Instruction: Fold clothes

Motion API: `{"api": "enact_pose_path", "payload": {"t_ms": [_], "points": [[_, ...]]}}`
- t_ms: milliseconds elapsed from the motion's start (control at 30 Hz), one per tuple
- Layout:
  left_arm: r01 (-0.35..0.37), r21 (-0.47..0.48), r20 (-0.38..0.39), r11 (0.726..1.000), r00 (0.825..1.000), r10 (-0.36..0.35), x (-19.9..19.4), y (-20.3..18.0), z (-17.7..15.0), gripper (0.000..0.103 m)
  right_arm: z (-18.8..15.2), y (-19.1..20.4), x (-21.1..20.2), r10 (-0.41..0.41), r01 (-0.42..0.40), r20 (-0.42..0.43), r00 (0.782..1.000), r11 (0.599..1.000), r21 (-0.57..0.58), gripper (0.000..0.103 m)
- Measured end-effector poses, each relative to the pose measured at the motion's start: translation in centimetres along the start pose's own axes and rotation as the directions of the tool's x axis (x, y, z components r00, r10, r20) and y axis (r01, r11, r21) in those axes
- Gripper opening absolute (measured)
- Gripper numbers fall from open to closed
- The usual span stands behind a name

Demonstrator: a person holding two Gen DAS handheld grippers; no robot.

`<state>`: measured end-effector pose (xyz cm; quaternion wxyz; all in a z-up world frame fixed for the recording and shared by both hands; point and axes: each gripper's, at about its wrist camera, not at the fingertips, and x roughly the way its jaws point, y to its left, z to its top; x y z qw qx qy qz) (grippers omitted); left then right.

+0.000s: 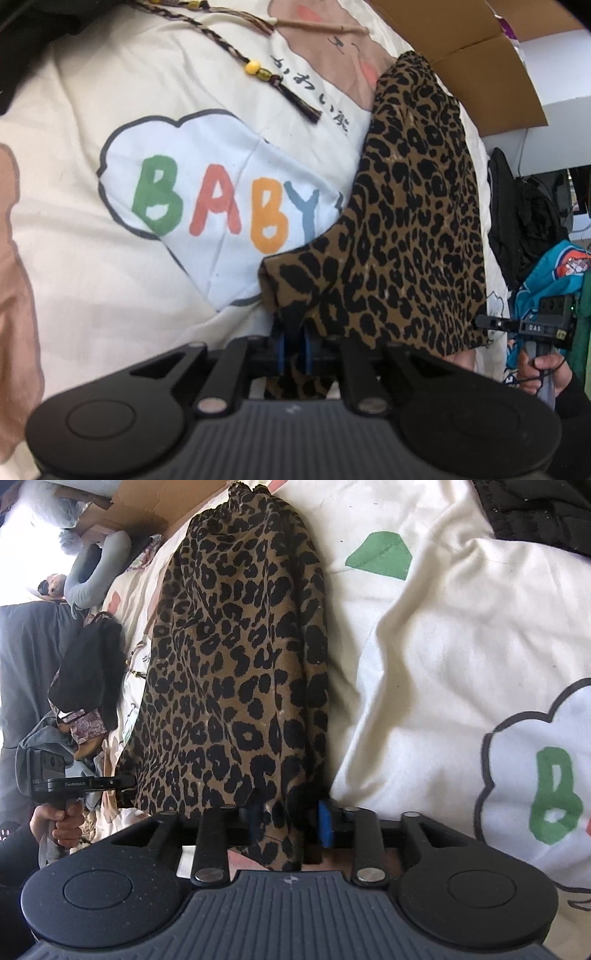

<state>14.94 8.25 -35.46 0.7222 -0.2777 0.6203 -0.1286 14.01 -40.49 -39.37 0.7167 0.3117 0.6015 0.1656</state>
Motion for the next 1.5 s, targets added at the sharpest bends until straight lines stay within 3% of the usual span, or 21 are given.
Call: {"api": "enact_pose_path", "payload": {"t_ms": [200, 267, 333, 700, 900, 1067, 1500], "points": [[0.027, -0.005, 0.007, 1.0, 1.0, -0.027, 0.5, 0.7, -0.1, 0.015, -0.1, 0.2, 1.4, -0.003, 0.002, -0.031, 1.0, 1.0, -0.021, 0.038], [0.043, -0.01, 0.008, 0.999, 0.999, -0.043, 0.6, 0.9, -0.1, 0.015, 0.0, 0.1, 1.4, -0.009, 0.008, -0.033, 0.999, 1.0, -0.023, 0.008], [0.059, -0.015, 0.008, 0.998, 0.998, -0.059, 0.7, 1.1, -0.1, 0.016, 0.1, -0.1, 1.2, -0.006, 0.006, -0.034, 0.999, 1.0, -0.012, 0.004], [0.167, -0.075, 0.007, 0.983, 0.986, -0.167, 1.3, 2.9, -0.3, 0.019, 0.3, -1.0, 0.0, -0.004, 0.004, -0.012, 1.0, 1.0, 0.03, 0.003], [0.26, -0.18, 0.028, 0.949, 0.965, -0.259, 2.0, 4.9, -0.5, 0.016, 0.4, -1.0, -0.1, -0.003, 0.003, -0.005, 1.0, 0.999, 0.046, 0.003], [0.235, -0.142, 0.031, 0.962, 0.972, -0.233, 1.6, 4.3, -1.0, 0.005, 0.2, -1.0, -0.1, 0.003, -0.003, 0.001, 1.0, 0.998, 0.065, 0.003], [0.222, -0.042, 0.029, 0.974, 0.975, -0.221, -3.9, 1.0, -1.5, 0.004, -0.2, 1.0, -2.7, 0.071, -0.071, -0.009, 0.997, 0.997, 0.008, 0.002]]}}
